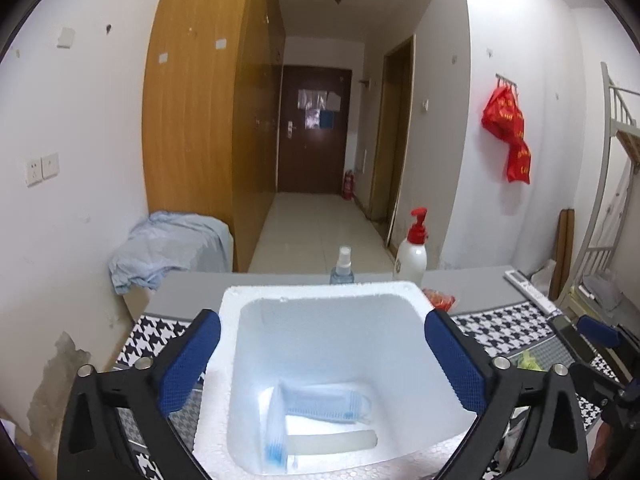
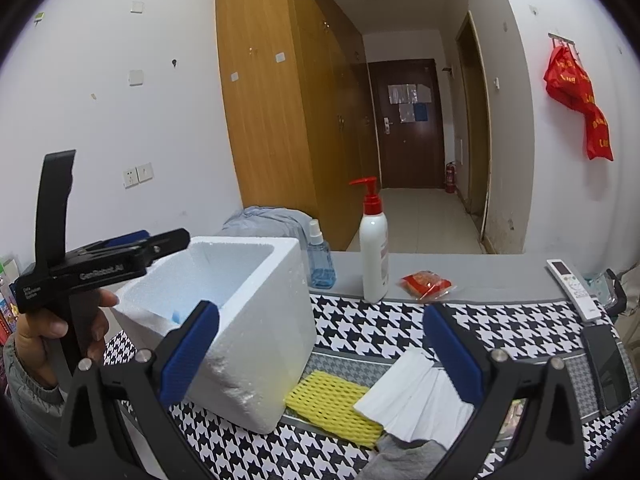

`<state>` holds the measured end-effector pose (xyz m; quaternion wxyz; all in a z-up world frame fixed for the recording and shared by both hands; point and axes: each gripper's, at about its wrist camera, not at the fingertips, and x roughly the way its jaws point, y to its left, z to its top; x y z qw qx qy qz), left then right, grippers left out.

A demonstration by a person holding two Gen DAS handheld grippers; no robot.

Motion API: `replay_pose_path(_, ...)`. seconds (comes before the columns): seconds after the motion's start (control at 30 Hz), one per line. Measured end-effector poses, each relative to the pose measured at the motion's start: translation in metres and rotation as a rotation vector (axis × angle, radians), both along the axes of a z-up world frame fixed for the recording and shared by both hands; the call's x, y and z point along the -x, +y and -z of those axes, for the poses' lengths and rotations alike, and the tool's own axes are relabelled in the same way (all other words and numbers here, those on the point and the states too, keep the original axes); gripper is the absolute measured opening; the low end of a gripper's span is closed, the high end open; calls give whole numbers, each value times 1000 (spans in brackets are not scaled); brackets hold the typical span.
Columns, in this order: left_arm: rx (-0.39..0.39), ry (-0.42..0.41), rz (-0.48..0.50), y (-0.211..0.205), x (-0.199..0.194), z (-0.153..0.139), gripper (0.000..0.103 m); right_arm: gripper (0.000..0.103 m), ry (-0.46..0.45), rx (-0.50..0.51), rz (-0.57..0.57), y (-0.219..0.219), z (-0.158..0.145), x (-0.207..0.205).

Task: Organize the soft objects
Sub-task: 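Withdraw the left tool from the foam box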

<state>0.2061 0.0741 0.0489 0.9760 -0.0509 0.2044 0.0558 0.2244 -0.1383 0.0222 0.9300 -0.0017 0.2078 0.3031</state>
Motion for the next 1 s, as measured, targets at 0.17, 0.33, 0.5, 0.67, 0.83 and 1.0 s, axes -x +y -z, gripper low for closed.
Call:
replay_pose_path(0.17, -23, -18, 9, -8, 7, -4, 102, 103, -2, 1, 12, -5, -1, 3)
replay_pose_path(0.33, -32, -53, 9, -15, 21, -15, 102, 103, -16, -2, 21, -12, -4, 11)
replay_pose_path(0.5, -41, -87, 13, -23, 36, -24, 102, 103, -34, -1, 28, -18, -8, 17)
replay_pose_path(0.67, -52, -110, 21, -31, 50, -31, 102, 103, -48, 2, 36, -23, -11, 25)
replay_pose_path(0.83, -51, -128, 41, -39, 64, -35, 102, 103, -68, 0, 43, -30, -15, 39)
replay_pose_path(1.0, -55, -142, 48, -47, 80, -39, 102, 103, -81, -8, 57, -40, -18, 49)
